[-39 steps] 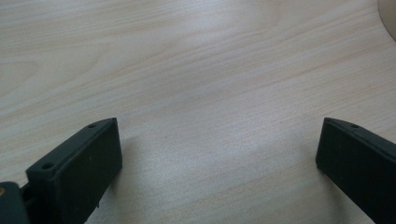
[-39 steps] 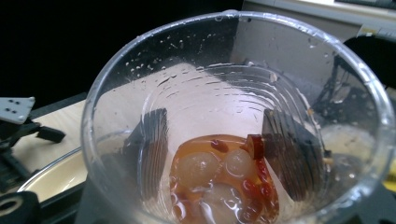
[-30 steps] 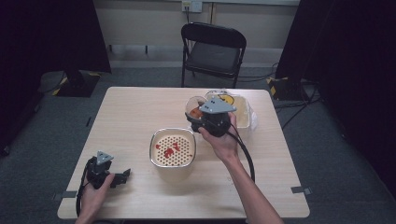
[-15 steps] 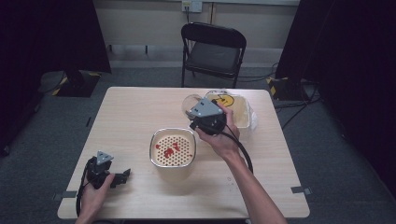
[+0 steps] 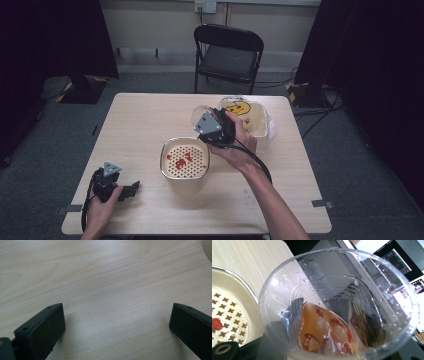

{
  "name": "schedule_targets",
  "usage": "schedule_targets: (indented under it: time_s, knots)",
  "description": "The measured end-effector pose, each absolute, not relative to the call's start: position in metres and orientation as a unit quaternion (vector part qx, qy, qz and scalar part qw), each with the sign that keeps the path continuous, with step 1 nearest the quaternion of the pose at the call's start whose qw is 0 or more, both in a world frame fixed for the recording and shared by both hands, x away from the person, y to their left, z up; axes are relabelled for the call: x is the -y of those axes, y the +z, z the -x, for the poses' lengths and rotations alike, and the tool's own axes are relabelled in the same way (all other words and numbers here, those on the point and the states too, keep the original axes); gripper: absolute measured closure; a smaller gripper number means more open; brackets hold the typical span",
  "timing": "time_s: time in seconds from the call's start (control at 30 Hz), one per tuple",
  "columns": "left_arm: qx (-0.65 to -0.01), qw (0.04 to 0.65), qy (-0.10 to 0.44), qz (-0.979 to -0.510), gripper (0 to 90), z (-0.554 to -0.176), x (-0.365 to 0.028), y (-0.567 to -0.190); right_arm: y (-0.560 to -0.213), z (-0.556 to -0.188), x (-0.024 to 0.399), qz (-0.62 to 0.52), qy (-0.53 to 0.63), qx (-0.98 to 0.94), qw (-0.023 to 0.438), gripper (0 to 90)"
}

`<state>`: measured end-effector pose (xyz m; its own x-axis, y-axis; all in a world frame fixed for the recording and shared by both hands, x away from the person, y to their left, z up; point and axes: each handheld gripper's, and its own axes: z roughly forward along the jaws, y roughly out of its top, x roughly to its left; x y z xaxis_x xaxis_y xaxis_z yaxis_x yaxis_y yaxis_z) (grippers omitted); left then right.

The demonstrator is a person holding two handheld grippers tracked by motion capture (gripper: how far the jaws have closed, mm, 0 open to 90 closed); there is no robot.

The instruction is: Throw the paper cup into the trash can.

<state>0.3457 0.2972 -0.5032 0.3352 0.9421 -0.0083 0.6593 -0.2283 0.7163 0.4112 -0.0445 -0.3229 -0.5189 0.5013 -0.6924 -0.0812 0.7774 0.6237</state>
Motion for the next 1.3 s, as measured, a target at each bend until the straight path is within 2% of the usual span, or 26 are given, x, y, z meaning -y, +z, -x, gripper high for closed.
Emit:
schedule_targets:
  time_s: [0.3, 0.73, 0.93, 1.3]
  knots:
    - [-0.533, 0.32, 0.221, -0.752, 0.0, -0.346, -0.297, -0.503, -0.337, -0.403, 0.036, -0.08, 0.235, -0.82, 0.515, 47.5]
    - [-0.533, 0.32, 0.221, -0.752, 0.0, -0.346, -0.297, -0.503, -0.35, -0.396, 0.022, -0.002, 0.149, -0.821, 0.552, 48.9]
    - [-0.533, 0.32, 0.221, -0.752, 0.0, -0.346, -0.297, -0.503, -0.359, -0.391, 0.015, 0.045, 0.087, -0.802, 0.589, 49.2]
    - [-0.533, 0.32, 0.221, -0.752, 0.0, -0.346, -0.297, -0.503, -0.365, -0.383, 0.009, 0.092, 0.028, -0.77, 0.631, 49.6]
